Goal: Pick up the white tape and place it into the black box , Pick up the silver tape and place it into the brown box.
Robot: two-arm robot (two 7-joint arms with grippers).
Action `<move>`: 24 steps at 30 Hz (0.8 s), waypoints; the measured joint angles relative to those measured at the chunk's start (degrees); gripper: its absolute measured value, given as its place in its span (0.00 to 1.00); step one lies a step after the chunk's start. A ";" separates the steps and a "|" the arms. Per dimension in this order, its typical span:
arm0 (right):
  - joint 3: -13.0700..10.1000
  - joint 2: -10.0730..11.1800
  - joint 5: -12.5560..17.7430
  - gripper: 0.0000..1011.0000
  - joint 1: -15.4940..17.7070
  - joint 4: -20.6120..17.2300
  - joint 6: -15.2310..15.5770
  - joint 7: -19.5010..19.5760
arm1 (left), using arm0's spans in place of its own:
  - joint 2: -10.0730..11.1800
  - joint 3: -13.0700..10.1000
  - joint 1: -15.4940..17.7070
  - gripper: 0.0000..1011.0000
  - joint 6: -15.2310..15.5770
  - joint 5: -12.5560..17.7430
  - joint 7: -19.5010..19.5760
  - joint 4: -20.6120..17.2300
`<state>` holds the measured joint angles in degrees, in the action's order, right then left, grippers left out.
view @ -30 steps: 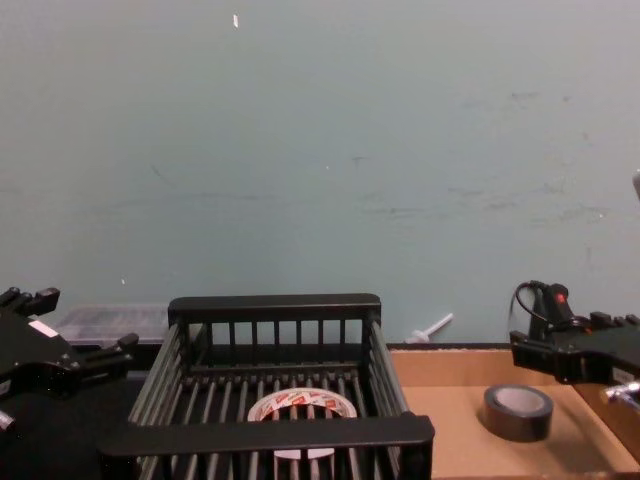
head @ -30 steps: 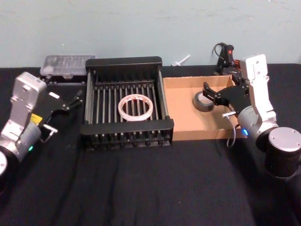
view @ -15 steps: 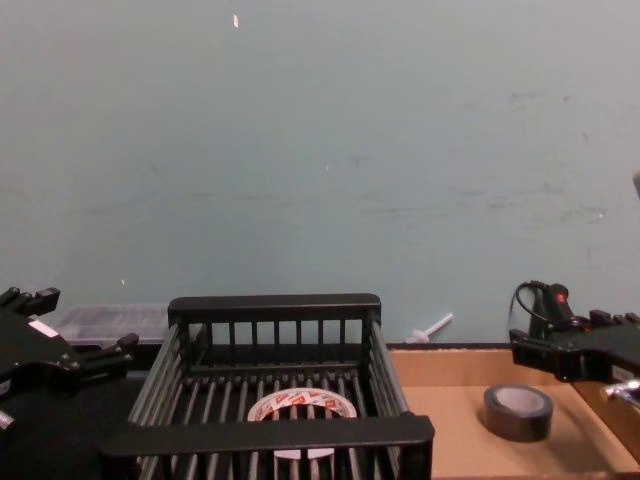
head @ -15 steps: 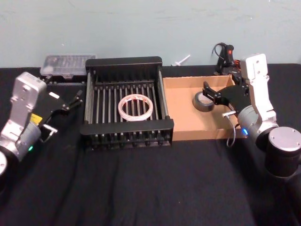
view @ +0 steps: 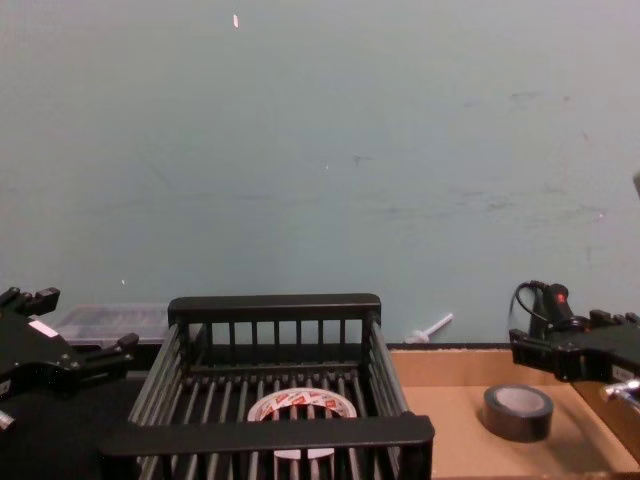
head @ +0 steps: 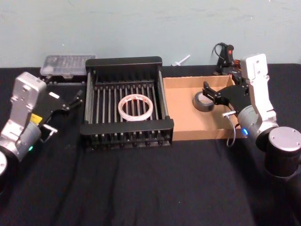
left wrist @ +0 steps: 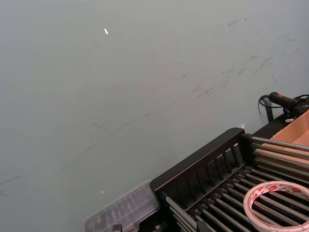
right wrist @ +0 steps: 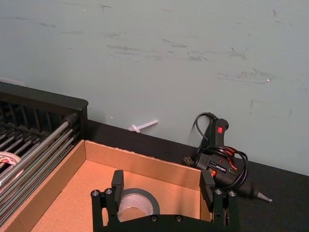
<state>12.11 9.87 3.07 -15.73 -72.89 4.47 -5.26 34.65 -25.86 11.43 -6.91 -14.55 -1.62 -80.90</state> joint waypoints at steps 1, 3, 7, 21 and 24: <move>0.00 0.00 0.00 0.99 0.00 0.00 0.00 0.00 | 0.00 0.00 0.00 0.99 0.00 0.00 0.00 0.00; 0.00 0.00 0.00 0.99 0.00 0.00 0.00 0.00 | 0.00 0.00 0.00 0.99 0.00 0.00 0.00 0.00; 0.00 0.00 0.00 0.99 0.00 0.00 0.00 0.00 | 0.00 0.00 0.00 0.99 0.00 0.00 0.00 0.00; 0.00 0.00 0.00 0.99 0.01 0.00 0.00 0.00 | 0.00 0.00 0.00 0.99 0.00 0.00 0.00 0.00; 0.00 0.00 0.00 0.99 0.01 0.00 0.00 0.00 | 0.00 0.00 0.00 0.99 0.00 0.00 0.00 0.00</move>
<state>12.11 9.86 3.07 -15.72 -72.89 4.47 -5.26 34.65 -25.86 11.43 -6.91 -14.55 -1.62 -80.90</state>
